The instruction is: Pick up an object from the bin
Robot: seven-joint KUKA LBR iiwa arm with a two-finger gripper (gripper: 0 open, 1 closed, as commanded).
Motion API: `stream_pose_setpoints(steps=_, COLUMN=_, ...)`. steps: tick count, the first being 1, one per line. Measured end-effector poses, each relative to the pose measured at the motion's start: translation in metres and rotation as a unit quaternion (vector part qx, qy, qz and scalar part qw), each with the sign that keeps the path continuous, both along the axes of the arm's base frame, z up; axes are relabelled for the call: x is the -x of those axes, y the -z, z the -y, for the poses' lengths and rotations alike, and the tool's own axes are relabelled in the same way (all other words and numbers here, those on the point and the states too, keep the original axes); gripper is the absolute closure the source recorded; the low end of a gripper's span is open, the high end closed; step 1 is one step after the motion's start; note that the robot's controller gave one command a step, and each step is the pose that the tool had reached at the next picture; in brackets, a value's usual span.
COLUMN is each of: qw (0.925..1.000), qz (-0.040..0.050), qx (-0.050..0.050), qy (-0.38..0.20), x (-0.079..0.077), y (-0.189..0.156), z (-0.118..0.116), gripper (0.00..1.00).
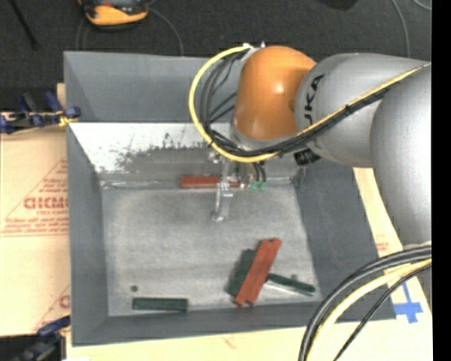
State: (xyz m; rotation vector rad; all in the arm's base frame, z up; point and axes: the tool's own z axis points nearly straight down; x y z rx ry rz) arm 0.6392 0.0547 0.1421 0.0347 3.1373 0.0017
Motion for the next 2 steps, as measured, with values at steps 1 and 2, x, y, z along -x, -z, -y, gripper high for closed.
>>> stream_pose_setpoints(steps=1, qw=0.9981, qz=0.0012, qx=0.001, qy=-0.062, x=0.012, y=0.045, z=0.032, gripper=0.0)
stream_pose_setpoints(steps=2, qw=0.9962, qz=-0.0022, qx=0.001, qy=-0.087, x=0.01, y=0.06, z=0.037, gripper=0.0)
